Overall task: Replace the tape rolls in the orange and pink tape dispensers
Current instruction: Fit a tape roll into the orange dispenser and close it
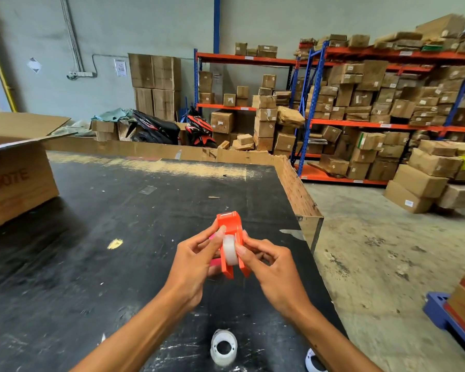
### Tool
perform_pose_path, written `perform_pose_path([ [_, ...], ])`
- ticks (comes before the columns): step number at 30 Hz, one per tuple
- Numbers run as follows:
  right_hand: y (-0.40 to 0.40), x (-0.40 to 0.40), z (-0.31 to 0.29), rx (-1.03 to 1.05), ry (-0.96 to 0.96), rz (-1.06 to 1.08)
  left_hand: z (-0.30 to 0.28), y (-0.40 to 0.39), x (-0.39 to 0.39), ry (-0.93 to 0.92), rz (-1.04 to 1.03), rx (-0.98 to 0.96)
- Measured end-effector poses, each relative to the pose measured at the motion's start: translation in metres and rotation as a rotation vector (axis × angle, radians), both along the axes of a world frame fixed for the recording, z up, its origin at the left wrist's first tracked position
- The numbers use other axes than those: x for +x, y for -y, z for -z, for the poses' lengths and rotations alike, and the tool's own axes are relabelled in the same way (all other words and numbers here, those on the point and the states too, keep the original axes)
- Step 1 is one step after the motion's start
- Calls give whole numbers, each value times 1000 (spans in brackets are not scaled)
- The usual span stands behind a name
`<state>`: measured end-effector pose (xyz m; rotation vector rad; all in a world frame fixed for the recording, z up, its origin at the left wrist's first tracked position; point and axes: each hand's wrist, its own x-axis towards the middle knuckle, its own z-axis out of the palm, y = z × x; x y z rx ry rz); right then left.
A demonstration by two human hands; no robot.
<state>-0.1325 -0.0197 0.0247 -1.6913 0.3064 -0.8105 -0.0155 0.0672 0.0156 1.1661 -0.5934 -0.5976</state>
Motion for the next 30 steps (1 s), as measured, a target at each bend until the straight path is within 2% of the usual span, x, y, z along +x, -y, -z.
perform_pose_path([
  [11, 10, 5, -7, -7, -44, -53, -13, -1, 4, 83, -22, -4],
  [16, 9, 11, -9, -36, -18, -2, -15, 1, 5, 91, -52, -24],
  [21, 17, 8, -20, -46, -116, -139, -18, -2, 10, 137, -85, -5],
  [25, 29, 9, -36, -200, -140, 21, -20, -1, 12, 141, -110, -17],
  [27, 30, 9, -47, -288, -151, 8, -20, -1, 9, 167, -107, -11],
  [30, 30, 10, -56, -440, -288, -43, -20, -1, 9, 213, -117, -1],
])
